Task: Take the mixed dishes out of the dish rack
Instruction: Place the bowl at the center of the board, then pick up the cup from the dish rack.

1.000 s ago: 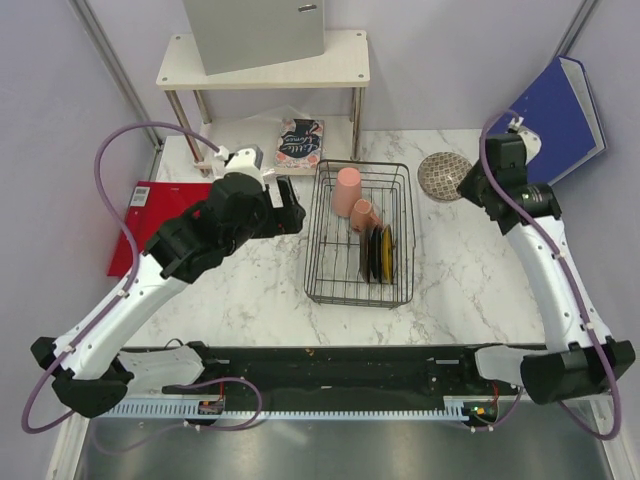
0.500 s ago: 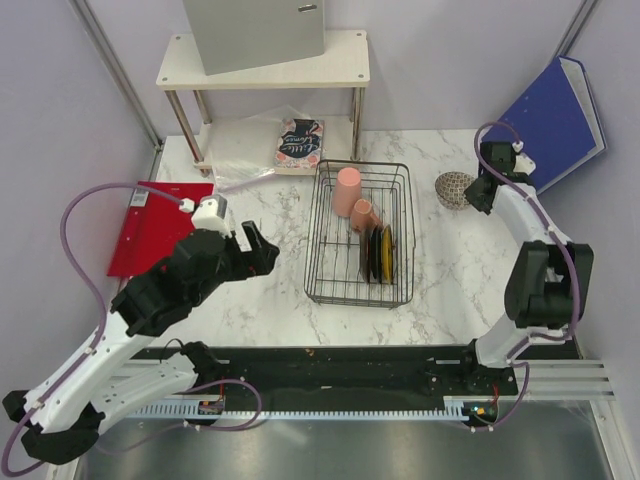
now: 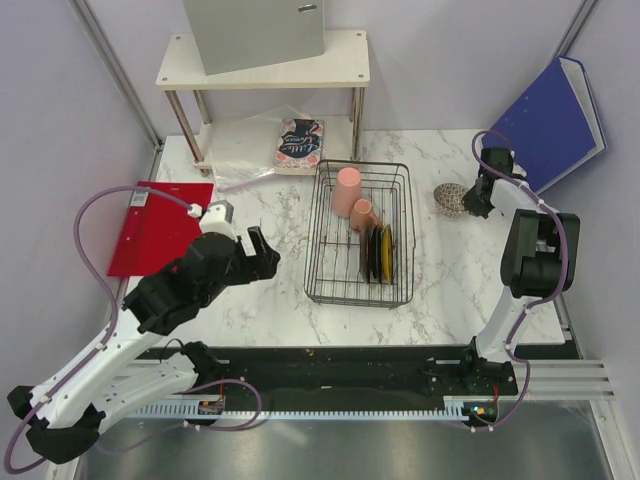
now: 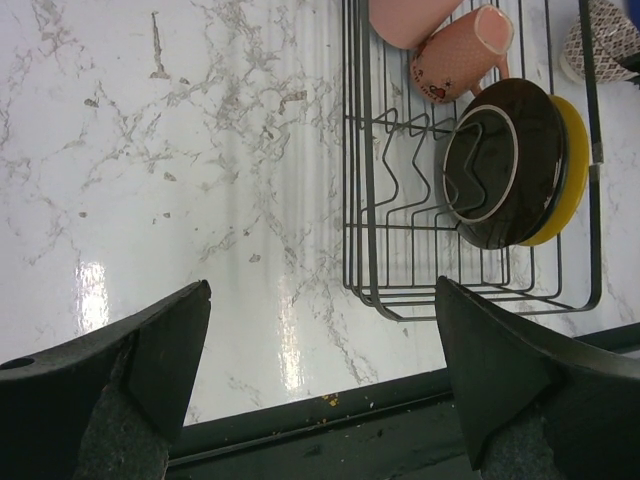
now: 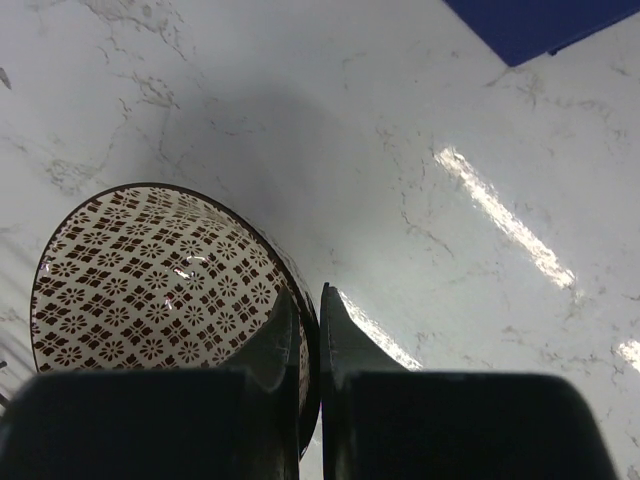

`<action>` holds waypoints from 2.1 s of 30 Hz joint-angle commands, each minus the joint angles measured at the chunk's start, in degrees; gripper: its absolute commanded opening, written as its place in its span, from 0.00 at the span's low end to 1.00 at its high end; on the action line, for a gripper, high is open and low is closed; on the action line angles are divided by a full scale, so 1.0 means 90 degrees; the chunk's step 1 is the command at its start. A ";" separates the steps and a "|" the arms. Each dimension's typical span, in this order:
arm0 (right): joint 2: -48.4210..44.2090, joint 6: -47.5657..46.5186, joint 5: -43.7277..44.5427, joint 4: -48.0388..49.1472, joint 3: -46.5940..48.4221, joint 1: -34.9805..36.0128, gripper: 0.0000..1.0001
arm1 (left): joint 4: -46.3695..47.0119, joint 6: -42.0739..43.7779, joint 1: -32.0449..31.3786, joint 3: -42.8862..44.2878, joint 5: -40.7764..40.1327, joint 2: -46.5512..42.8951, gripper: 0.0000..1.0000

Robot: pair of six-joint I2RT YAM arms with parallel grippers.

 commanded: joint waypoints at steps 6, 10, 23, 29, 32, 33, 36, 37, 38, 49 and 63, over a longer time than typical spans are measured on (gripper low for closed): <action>0.0223 -0.0430 0.0186 0.0960 0.0107 -0.0062 0.00 | 0.0277 -0.0335 0.0018 -0.0008 -0.0200 0.0475 0.99; 0.0370 -0.0498 0.0128 0.0979 0.0127 -0.0062 0.00 | 0.0287 -0.0345 0.0009 -0.0018 -0.0219 0.0554 0.99; -0.0078 -0.0060 -0.0730 0.1038 -0.0253 -0.0053 0.64 | 0.0375 -0.0267 0.0009 -0.0145 -0.0230 0.0525 0.99; -0.0927 0.0283 -0.0907 0.0823 -0.0449 0.0006 0.73 | 0.0375 -0.0316 0.0009 -0.0154 -0.0180 0.0534 0.99; -0.1523 0.0478 -0.1063 0.0794 -0.0615 0.0142 0.76 | 0.0414 -0.0306 0.0009 -0.0115 -0.0220 0.0525 0.99; -0.1756 0.0517 -0.1122 0.0736 -0.0644 0.0191 0.76 | 0.0433 -0.0287 0.0009 -0.0086 -0.0229 0.0534 0.99; -0.2176 0.0537 -0.1433 0.0433 -0.0596 0.0464 0.77 | 0.0492 -0.0238 0.0018 -0.0018 -0.0219 0.0583 0.99; -0.2294 0.0498 -0.1522 0.0394 -0.0605 0.0581 0.77 | 0.0540 -0.0228 0.0009 -0.0008 -0.0210 0.0603 0.99; -0.2421 0.0333 -0.1513 0.0354 -0.0596 0.0872 0.76 | 0.0580 -0.0199 0.0018 -0.0008 -0.0210 0.0632 0.99; -0.3409 -0.1679 -0.0038 0.1661 -0.1063 0.3775 0.79 | 0.0961 -0.0072 0.0018 0.0148 0.0063 0.1374 0.99; -0.1643 -0.2813 -0.0244 0.2805 -0.0323 0.4586 0.98 | 0.1176 -0.0140 0.0009 -0.0828 0.0318 0.0613 0.99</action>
